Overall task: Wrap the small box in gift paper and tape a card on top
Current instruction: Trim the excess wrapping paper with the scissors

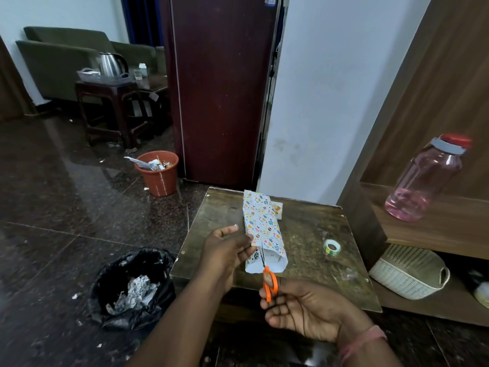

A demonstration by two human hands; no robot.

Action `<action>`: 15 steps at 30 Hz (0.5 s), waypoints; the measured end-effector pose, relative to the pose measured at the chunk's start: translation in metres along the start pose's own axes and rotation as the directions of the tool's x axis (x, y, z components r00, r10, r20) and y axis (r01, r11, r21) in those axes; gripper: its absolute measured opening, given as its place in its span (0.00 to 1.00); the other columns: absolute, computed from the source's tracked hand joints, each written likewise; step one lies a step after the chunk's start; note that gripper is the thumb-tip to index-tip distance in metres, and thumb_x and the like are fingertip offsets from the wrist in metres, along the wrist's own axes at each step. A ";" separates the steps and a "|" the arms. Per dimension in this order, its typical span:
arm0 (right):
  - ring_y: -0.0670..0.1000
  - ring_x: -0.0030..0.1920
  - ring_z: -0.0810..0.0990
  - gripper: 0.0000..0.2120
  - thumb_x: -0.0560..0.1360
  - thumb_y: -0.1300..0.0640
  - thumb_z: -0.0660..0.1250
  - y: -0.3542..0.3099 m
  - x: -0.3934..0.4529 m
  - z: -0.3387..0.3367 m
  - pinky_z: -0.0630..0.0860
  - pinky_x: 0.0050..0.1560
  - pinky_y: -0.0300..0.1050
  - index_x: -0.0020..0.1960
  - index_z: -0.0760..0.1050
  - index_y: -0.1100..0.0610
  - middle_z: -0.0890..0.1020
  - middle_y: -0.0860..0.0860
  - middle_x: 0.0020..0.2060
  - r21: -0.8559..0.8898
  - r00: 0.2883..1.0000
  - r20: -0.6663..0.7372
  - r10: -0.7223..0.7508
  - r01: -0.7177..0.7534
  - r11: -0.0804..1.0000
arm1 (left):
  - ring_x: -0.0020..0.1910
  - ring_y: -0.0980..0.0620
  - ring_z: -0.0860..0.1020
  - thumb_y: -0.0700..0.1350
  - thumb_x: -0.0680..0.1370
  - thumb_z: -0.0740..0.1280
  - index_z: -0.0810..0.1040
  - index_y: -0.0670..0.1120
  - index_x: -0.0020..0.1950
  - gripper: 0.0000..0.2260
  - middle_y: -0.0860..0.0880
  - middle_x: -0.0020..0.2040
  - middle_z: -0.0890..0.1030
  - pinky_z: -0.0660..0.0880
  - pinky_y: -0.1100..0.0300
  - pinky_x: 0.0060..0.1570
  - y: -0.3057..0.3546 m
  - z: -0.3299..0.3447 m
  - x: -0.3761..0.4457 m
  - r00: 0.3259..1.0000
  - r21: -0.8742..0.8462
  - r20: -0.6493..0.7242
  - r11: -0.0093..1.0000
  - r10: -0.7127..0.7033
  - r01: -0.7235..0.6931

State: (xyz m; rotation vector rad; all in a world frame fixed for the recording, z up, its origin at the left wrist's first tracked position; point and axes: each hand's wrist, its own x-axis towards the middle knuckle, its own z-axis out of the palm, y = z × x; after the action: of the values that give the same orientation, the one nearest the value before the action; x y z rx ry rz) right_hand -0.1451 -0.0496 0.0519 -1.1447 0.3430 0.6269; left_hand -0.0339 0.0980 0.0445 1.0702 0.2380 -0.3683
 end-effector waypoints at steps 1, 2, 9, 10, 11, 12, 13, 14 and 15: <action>0.53 0.36 0.82 0.26 0.61 0.48 0.85 0.000 0.002 0.001 0.83 0.37 0.44 0.48 0.83 0.64 0.81 0.59 0.42 0.004 1.000 -0.007 -0.005 0.005 1.000 | 0.37 0.49 0.85 0.28 0.75 0.72 0.73 0.37 0.63 0.19 0.36 0.50 0.83 0.84 0.57 0.40 -0.001 0.000 -0.001 1.000 0.005 0.002 1.000 -0.003 0.003; 0.53 0.36 0.82 0.25 0.61 0.48 0.85 -0.001 0.004 0.002 0.83 0.37 0.43 0.48 0.83 0.64 0.81 0.59 0.42 0.006 1.000 -0.010 -0.007 0.007 1.000 | 0.37 0.49 0.85 0.28 0.75 0.73 0.73 0.37 0.63 0.19 0.36 0.50 0.83 0.84 0.58 0.39 -0.001 0.000 -0.003 1.000 0.008 0.001 1.000 -0.004 0.004; 0.52 0.34 0.82 0.14 0.73 0.52 0.75 -0.005 0.012 0.005 0.82 0.36 0.43 0.47 0.82 0.64 0.81 0.59 0.40 0.020 1.000 -0.007 -0.020 0.020 1.000 | 0.34 0.51 0.84 0.28 0.75 0.72 0.73 0.37 0.63 0.19 0.38 0.47 0.83 0.82 0.60 0.35 -0.001 -0.003 -0.007 1.000 0.012 0.006 1.000 -0.013 0.013; 0.52 0.33 0.83 0.15 0.72 0.52 0.76 -0.004 0.013 0.004 0.82 0.36 0.43 0.48 0.82 0.64 0.81 0.59 0.40 0.012 1.000 -0.002 -0.023 0.023 1.000 | 0.33 0.51 0.84 0.28 0.75 0.73 0.73 0.37 0.63 0.19 0.38 0.46 0.84 0.82 0.60 0.35 -0.002 -0.003 -0.007 1.000 0.016 0.009 1.000 -0.013 0.012; 0.52 0.33 0.83 0.16 0.71 0.51 0.77 -0.004 0.013 0.003 0.82 0.35 0.43 0.48 0.82 0.64 0.81 0.59 0.40 0.004 1.000 0.002 -0.026 0.026 1.000 | 0.33 0.51 0.85 0.28 0.74 0.73 0.73 0.37 0.63 0.19 0.38 0.46 0.84 0.82 0.60 0.35 -0.002 -0.004 -0.008 1.000 0.019 0.014 1.000 -0.012 0.012; 0.52 0.33 0.83 0.17 0.70 0.51 0.78 -0.003 0.014 0.002 0.82 0.35 0.43 0.48 0.82 0.64 0.81 0.59 0.40 -0.001 1.000 0.007 -0.031 0.031 1.000 | 0.33 0.51 0.85 0.28 0.74 0.73 0.73 0.37 0.63 0.20 0.39 0.45 0.84 0.82 0.60 0.35 -0.003 -0.003 -0.008 1.000 0.019 0.021 1.000 -0.012 0.012; 0.52 0.33 0.83 0.18 0.69 0.50 0.79 -0.003 0.015 0.000 0.82 0.35 0.43 0.48 0.81 0.64 0.81 0.59 0.40 -0.001 0.999 0.010 -0.037 0.037 0.999 | 0.33 0.51 0.85 0.28 0.74 0.73 0.73 0.37 0.63 0.19 0.39 0.44 0.84 0.82 0.59 0.35 -0.004 -0.003 -0.009 1.000 0.017 0.027 1.000 -0.013 0.013; 0.52 0.33 0.82 0.19 0.67 0.50 0.80 -0.003 0.015 0.000 0.82 0.34 0.43 0.48 0.81 0.64 0.81 0.58 0.40 0.002 0.999 0.009 -0.044 0.044 0.999 | 0.33 0.51 0.85 0.28 0.74 0.73 0.73 0.37 0.62 0.20 0.40 0.43 0.84 0.82 0.59 0.35 -0.004 -0.003 -0.009 0.999 0.014 0.032 1.000 -0.015 0.015; 0.51 0.32 0.82 0.20 0.65 0.50 0.80 -0.003 0.016 -0.001 0.81 0.33 0.42 0.47 0.81 0.64 0.80 0.58 0.39 0.003 0.999 0.006 -0.052 0.052 0.999 | 0.33 0.50 0.85 0.28 0.74 0.73 0.73 0.37 0.63 0.20 0.40 0.43 0.85 0.82 0.59 0.35 -0.004 -0.002 -0.010 0.999 0.013 0.036 1.000 -0.018 0.017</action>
State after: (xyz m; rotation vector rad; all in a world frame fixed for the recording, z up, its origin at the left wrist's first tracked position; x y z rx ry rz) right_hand -0.1307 -0.0469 0.0446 -1.1450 0.3081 0.5836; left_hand -0.0447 0.0996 0.0436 1.0731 0.2131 -0.4052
